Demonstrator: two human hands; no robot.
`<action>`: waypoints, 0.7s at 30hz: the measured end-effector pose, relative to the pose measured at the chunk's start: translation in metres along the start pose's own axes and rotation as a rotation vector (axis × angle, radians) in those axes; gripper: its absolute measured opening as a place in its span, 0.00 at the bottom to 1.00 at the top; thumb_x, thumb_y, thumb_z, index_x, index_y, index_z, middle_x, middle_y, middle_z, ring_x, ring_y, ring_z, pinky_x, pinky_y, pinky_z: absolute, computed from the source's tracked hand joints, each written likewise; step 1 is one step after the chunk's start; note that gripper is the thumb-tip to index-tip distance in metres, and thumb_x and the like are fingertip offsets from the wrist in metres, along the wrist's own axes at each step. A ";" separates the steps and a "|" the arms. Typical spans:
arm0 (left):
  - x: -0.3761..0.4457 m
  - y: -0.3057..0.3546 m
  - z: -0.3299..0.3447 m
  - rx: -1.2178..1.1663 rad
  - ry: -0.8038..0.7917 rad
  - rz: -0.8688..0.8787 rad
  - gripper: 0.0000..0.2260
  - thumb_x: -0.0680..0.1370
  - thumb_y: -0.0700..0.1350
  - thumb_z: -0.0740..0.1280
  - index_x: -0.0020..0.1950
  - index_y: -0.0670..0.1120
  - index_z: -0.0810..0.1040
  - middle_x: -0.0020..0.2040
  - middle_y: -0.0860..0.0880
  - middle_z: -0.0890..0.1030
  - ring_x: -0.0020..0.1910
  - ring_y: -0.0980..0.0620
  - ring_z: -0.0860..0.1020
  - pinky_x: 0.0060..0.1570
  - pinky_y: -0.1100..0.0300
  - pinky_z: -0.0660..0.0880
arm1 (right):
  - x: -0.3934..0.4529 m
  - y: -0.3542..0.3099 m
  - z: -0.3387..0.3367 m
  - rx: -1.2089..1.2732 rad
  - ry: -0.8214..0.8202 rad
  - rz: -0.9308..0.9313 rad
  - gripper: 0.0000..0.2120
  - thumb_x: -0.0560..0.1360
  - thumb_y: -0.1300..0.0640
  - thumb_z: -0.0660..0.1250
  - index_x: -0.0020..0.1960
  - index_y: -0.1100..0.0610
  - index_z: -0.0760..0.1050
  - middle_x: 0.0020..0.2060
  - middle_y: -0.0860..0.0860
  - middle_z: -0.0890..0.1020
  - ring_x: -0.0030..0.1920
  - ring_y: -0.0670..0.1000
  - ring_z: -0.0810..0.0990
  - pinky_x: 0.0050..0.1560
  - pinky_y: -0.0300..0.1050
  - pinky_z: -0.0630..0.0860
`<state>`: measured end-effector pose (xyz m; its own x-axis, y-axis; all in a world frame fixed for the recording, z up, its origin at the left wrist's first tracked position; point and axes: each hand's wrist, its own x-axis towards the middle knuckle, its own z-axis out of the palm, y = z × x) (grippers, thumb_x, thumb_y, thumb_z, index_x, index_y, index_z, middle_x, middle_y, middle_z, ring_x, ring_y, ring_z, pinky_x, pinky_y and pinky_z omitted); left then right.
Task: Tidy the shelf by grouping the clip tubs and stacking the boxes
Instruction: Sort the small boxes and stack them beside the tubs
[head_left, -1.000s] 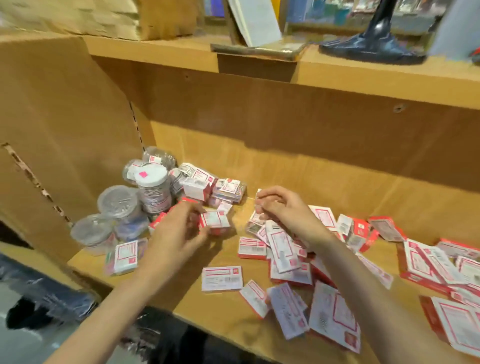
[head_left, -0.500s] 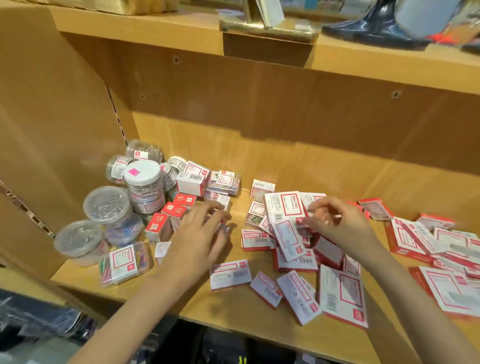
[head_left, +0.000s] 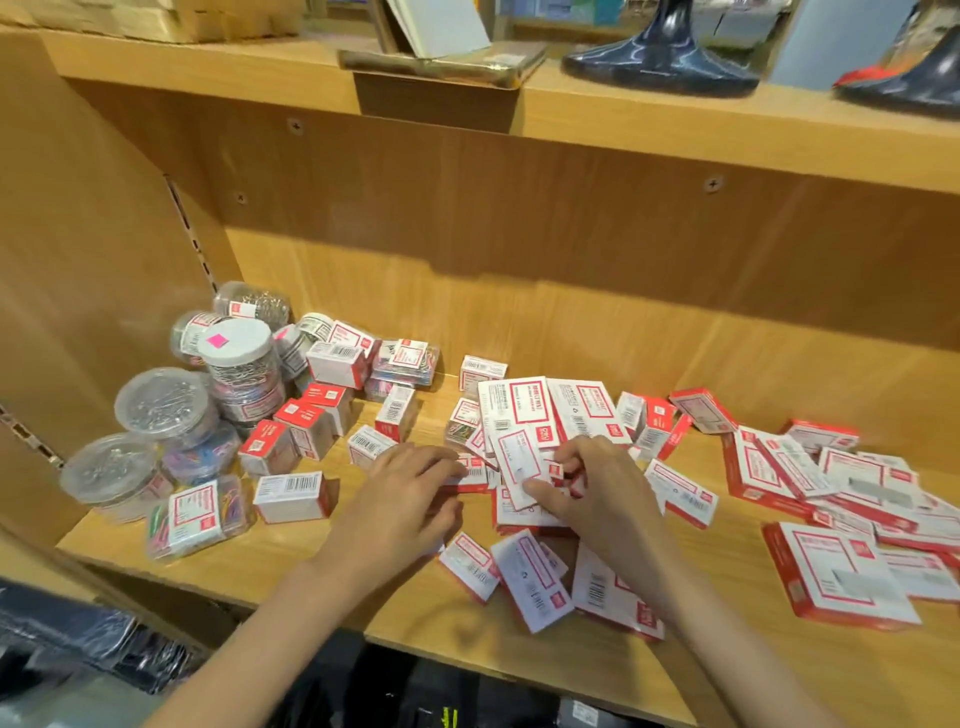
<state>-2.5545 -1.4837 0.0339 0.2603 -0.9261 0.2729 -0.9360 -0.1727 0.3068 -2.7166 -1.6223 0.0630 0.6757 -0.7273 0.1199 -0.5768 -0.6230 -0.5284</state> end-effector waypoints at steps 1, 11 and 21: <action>0.000 0.001 0.000 -0.005 0.000 -0.017 0.16 0.73 0.52 0.58 0.53 0.47 0.79 0.53 0.51 0.79 0.53 0.49 0.76 0.54 0.52 0.71 | 0.001 0.000 0.003 -0.006 0.008 -0.016 0.18 0.69 0.41 0.70 0.51 0.51 0.72 0.45 0.45 0.74 0.47 0.47 0.72 0.45 0.42 0.71; 0.012 0.017 -0.004 -0.091 0.141 -0.061 0.14 0.76 0.47 0.61 0.60 0.45 0.75 0.60 0.48 0.75 0.60 0.48 0.72 0.58 0.53 0.69 | 0.002 0.021 -0.027 0.312 0.080 0.102 0.11 0.70 0.60 0.72 0.38 0.55 0.69 0.35 0.47 0.75 0.34 0.42 0.72 0.29 0.31 0.64; 0.075 0.076 0.012 -0.032 0.101 0.146 0.19 0.72 0.53 0.57 0.60 0.49 0.71 0.60 0.44 0.75 0.61 0.43 0.69 0.58 0.41 0.67 | -0.032 0.138 -0.107 0.237 0.069 0.404 0.05 0.71 0.63 0.71 0.42 0.56 0.75 0.25 0.47 0.70 0.27 0.46 0.68 0.25 0.35 0.61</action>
<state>-2.6088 -1.5705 0.0667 0.1465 -0.9021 0.4059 -0.9580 -0.0270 0.2856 -2.8667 -1.7153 0.0761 0.3826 -0.9201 -0.0836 -0.6610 -0.2094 -0.7206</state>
